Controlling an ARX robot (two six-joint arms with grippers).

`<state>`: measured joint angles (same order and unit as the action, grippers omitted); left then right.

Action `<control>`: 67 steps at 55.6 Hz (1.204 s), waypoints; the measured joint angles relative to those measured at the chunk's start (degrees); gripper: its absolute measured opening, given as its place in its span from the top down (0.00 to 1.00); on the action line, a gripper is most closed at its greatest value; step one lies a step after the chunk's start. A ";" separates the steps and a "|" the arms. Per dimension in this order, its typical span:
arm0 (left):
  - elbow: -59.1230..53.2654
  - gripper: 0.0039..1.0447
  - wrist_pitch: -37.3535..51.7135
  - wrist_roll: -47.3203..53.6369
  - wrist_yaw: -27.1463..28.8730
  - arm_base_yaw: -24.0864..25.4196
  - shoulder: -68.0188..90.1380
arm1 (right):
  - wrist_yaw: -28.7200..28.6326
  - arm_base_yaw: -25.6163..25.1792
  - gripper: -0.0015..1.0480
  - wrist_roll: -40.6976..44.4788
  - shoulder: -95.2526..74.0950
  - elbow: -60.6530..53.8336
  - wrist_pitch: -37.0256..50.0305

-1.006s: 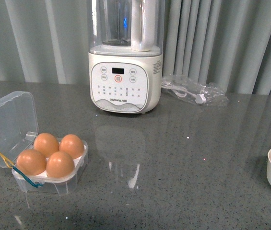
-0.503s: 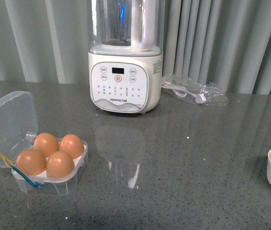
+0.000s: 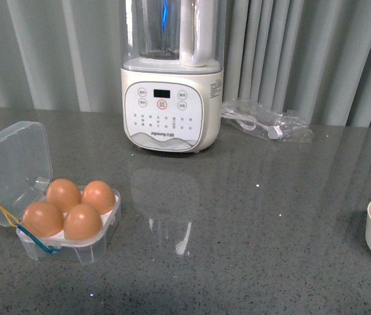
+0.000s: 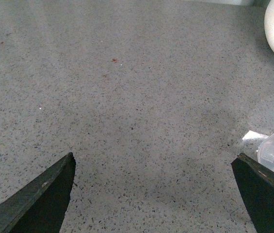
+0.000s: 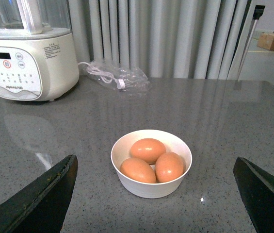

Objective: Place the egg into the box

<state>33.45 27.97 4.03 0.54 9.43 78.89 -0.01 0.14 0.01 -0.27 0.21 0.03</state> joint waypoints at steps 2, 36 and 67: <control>0.00 0.06 0.39 0.04 0.15 -0.46 0.39 | 0.02 0.00 0.07 -0.02 0.00 0.00 0.00; -2.60 0.06 3.15 2.25 6.99 -19.30 -0.48 | 0.00 0.00 0.07 0.00 0.00 0.00 0.00; -2.29 0.06 -11.32 -2.16 11.58 -29.24 -24.96 | 0.00 0.00 0.07 0.00 0.00 0.00 0.00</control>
<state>31.16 16.64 1.87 12.12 -19.81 53.93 -0.01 0.14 0.01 -0.27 0.21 0.03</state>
